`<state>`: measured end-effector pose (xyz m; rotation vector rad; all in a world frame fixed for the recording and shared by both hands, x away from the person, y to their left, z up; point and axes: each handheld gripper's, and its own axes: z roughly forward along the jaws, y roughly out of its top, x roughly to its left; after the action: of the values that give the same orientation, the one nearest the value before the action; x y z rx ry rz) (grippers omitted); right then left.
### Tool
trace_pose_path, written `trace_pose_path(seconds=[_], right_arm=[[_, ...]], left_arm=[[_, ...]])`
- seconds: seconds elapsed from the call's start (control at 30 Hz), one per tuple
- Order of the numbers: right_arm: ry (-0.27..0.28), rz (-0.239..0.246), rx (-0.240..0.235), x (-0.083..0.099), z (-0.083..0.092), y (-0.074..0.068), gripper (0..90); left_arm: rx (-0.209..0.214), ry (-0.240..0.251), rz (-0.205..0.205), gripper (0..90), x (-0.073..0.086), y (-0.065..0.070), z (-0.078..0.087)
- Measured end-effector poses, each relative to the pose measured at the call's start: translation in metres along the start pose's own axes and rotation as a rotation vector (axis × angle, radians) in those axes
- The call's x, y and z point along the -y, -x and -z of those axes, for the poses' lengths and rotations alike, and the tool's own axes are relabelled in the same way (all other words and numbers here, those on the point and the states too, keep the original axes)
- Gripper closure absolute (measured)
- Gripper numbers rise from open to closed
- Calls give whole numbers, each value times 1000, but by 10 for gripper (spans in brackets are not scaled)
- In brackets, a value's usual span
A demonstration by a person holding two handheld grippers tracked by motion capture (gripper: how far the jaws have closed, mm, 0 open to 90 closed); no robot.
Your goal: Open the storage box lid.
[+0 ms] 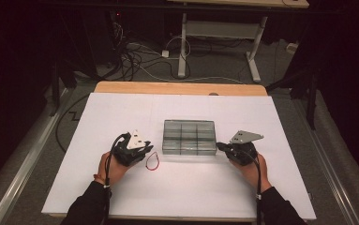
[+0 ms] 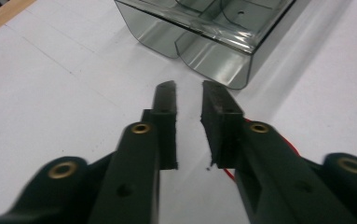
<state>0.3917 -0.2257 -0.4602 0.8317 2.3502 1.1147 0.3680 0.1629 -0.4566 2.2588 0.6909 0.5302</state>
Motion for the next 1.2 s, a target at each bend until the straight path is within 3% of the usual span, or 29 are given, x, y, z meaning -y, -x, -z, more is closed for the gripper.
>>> trace_pose_path(seconds=[0.2,0.37,0.63,1.2], right_arm=[[0,11,-8,1,3,-2,900],[0,24,-16,3,6,-5,900],[11,44,-24,4,9,-7,895],[43,68,-57,3,15,-10,839]], left_arm=[[-12,-8,-19,695,9,6,12],[-5,-2,2,653,18,5,18],[-18,2,-5,569,18,8,17],[-8,32,-12,485,10,17,4]])
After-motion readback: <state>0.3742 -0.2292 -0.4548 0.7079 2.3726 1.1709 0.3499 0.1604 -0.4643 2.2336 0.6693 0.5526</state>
